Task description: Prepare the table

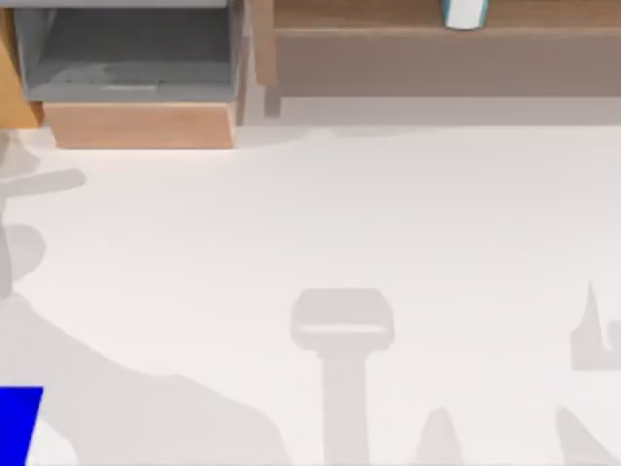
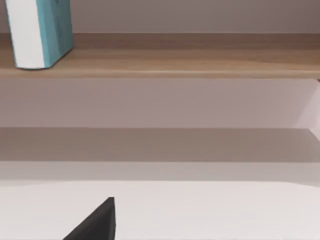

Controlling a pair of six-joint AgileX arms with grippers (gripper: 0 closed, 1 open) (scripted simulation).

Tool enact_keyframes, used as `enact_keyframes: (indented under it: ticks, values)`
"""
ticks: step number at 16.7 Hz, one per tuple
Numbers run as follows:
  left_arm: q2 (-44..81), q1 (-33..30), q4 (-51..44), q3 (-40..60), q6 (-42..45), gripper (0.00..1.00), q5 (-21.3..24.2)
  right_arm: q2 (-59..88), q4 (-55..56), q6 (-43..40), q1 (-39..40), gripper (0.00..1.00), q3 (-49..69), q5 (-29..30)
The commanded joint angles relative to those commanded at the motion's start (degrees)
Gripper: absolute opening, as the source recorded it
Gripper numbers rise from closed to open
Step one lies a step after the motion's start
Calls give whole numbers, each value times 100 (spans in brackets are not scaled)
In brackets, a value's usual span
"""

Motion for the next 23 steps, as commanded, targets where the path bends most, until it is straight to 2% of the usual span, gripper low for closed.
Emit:
enact_keyframes:
  ticks: [1, 2, 9, 19, 23]
  values:
    - [0, 0, 0, 0, 0, 98, 0, 0, 0, 0, 0, 100, 0, 0]
    - [0, 0, 0, 0, 0, 100, 0, 0, 0, 0, 0, 100, 0, 0]
    - [0, 0, 0, 0, 0, 100, 0, 0, 0, 0, 0, 100, 0, 0]
    - [-361, 265, 482, -1097, -3, 100, 226, 0, 0, 0, 0, 100, 0, 0]
    - [-341, 244, 491, -1128, 0, 100, 227, 0, 0, 0, 0, 100, 0, 0]
